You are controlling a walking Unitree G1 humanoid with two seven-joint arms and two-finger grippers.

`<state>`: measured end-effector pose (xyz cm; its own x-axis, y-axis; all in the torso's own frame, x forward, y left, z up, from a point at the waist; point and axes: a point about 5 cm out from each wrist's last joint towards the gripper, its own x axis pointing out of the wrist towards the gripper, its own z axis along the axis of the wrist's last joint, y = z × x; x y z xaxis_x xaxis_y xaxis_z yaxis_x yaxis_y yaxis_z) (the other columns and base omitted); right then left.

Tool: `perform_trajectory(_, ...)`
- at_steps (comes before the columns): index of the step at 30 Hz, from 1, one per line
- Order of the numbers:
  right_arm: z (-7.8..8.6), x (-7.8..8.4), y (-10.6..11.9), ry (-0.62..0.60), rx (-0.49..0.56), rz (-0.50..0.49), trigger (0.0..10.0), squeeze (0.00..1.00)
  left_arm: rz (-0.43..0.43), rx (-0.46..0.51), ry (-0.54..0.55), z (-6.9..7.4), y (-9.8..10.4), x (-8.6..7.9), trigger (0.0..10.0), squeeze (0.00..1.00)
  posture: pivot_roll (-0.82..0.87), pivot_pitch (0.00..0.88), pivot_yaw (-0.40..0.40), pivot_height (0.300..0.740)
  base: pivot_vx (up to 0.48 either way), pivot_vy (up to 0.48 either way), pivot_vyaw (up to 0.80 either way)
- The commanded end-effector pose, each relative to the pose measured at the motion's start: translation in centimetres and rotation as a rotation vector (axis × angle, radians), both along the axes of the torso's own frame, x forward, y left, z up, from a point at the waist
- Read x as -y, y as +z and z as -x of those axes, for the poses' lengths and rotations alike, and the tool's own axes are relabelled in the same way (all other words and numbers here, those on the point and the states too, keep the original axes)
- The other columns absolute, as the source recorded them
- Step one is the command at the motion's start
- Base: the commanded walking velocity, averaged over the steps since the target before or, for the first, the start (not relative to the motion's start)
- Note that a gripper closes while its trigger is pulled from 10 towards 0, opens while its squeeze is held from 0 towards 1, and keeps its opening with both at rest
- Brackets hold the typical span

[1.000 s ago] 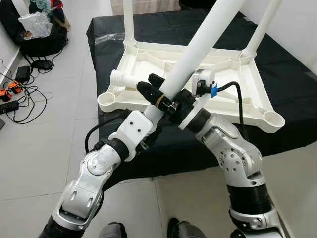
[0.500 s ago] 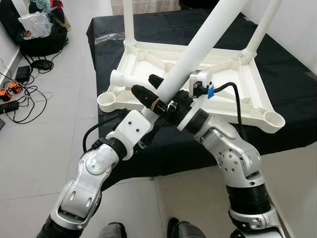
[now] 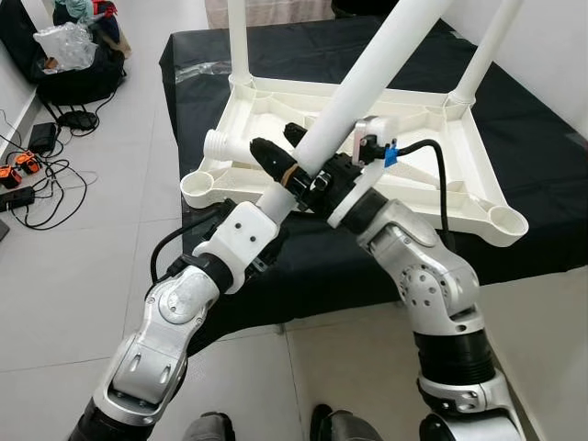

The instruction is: Building children table

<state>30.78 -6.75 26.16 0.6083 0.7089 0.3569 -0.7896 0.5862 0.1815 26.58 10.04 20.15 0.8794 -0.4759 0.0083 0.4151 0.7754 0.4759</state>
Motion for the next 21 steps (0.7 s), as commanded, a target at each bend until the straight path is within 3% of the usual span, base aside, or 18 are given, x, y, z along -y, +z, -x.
perform_trajectory(1, -0.06, -0.18, 0.60, -0.003, 0.018, -0.011, 10.0, 0.00, -0.016, 0.019, -0.036, 0.25, 0.00, 0.46, 10.0, 0.00, 0.01, 0.139, -0.034, 0.740, 0.000, 0.000, 0.00)
perform_trajectory(15, 0.28, -0.72, 1.21, 0.023, 0.019, -0.054, 9.8, 0.00, -0.019, 0.018, -0.038, 0.32, -0.20, 0.53, 10.0, 0.00, 0.00, 0.134, -0.035, 0.740, 0.000, 0.000, 0.00)
perform_trajectory(16, 0.39, -0.83, 1.27, 0.035, 0.020, -0.065, 0.0, 0.00, -0.018, 0.018, -0.038, 0.30, -0.22, 0.53, 10.0, 0.00, 0.00, 0.131, -0.035, 0.740, 0.000, 0.000, 0.00)
perform_trajectory(21, 0.47, -0.91, 1.33, 0.042, 0.022, -0.070, 0.0, 0.00, -0.017, 0.018, -0.039, 0.28, -0.23, 0.51, 10.0, 0.00, 0.00, 0.131, -0.035, 0.740, 0.000, 0.000, 0.00)
